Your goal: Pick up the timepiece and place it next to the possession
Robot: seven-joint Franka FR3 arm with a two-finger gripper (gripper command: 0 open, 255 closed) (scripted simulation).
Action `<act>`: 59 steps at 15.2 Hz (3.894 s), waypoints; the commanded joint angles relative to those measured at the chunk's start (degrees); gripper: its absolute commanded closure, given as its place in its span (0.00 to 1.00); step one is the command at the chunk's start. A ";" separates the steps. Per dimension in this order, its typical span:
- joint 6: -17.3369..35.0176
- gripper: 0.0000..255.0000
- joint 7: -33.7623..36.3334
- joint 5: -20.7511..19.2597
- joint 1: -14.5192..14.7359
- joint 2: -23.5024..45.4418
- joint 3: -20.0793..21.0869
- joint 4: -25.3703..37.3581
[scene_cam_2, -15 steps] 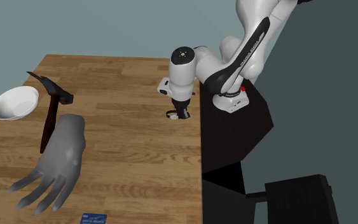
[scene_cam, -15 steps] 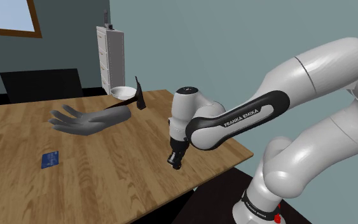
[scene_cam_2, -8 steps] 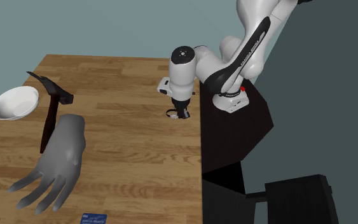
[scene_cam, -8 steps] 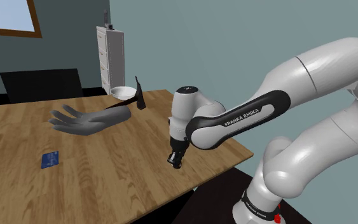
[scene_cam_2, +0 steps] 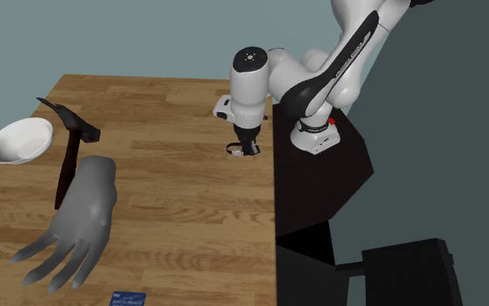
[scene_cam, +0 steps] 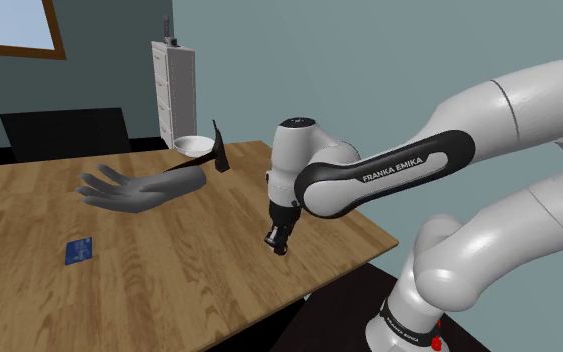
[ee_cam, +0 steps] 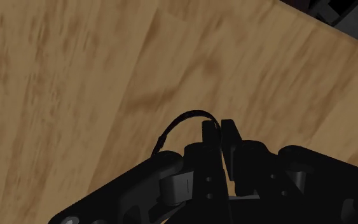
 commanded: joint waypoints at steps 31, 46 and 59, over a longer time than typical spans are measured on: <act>-14.31 1.00 16.71 -16.96 -0.40 44.75 7.20 56.12; -24.09 1.00 19.78 -25.24 9.01 70.67 4.74 90.37; -16.00 1.00 20.92 -26.13 8.28 72.30 4.22 83.64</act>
